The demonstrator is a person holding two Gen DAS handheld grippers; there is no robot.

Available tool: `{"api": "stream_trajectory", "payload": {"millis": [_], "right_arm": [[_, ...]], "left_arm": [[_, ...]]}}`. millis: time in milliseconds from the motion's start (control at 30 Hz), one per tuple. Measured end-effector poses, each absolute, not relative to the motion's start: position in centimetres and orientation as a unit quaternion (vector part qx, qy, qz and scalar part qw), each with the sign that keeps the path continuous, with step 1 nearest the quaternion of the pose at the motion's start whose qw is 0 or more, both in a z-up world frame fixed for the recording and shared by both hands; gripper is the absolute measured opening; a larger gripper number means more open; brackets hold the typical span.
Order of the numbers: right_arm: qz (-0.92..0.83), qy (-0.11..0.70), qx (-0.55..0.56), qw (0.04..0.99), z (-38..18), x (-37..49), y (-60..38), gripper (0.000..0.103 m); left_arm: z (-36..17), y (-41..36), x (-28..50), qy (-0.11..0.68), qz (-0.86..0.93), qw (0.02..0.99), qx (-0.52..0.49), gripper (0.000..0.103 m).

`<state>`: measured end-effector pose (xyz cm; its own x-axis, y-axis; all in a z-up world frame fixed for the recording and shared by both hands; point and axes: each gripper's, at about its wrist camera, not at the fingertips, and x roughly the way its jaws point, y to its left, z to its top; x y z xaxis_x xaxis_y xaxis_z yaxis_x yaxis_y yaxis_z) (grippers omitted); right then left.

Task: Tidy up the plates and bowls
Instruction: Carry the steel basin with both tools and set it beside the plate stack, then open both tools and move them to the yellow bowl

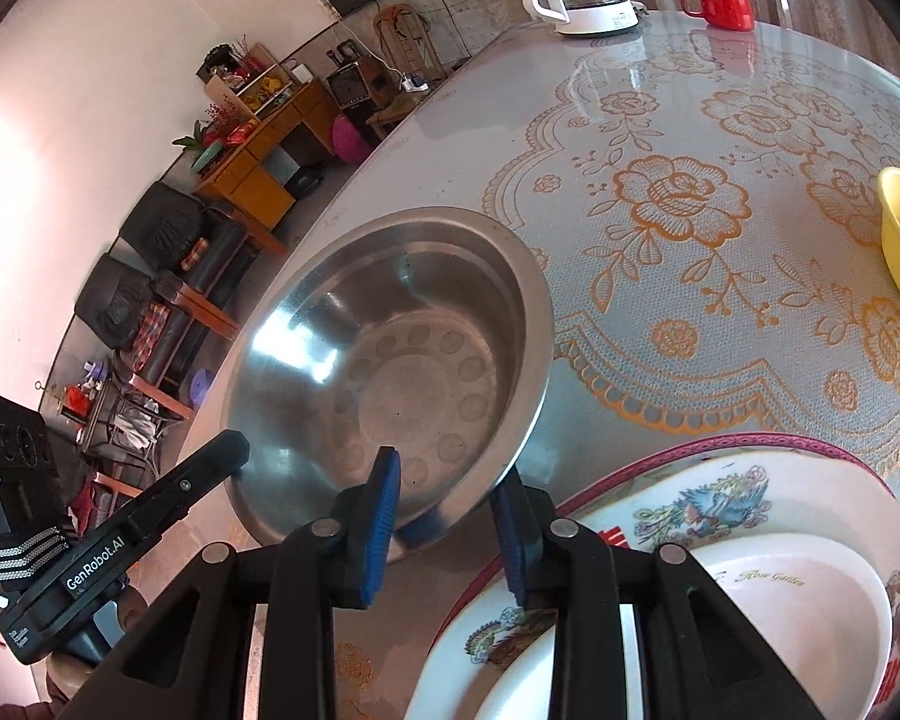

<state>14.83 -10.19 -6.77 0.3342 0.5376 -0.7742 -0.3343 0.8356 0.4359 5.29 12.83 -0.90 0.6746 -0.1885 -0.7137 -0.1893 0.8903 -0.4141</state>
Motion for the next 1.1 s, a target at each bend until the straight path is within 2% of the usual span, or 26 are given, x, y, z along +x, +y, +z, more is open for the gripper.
{"api": "stream_trajectory", "payload": {"millis": [367,533,733,1100], "right_arm": [[0.259,0.485,0.115,0.827,-5.8,13.5,-11.8,0.032],[0.253,0.463,0.138,0.839,-4.7,12.7,-13.6,0.037],[0.232,0.44,0.164,0.852,-4.1,12.0,-16.6,0.04],[0.159,0.399,0.237,0.871,-4.1,11.7,-25.0,0.041]], "left_arm": [[1.3,12.3,3.5,0.359,0.026,0.917,-0.175,0.021],[2.7,10.4,3.8,0.34,0.003,0.93,-0.137,0.031],[3.1,7.5,5.0,0.349,-0.033,0.93,-0.111,0.031],[3.4,0.7,9.2,0.386,-0.106,0.914,-0.067,0.031]]}}
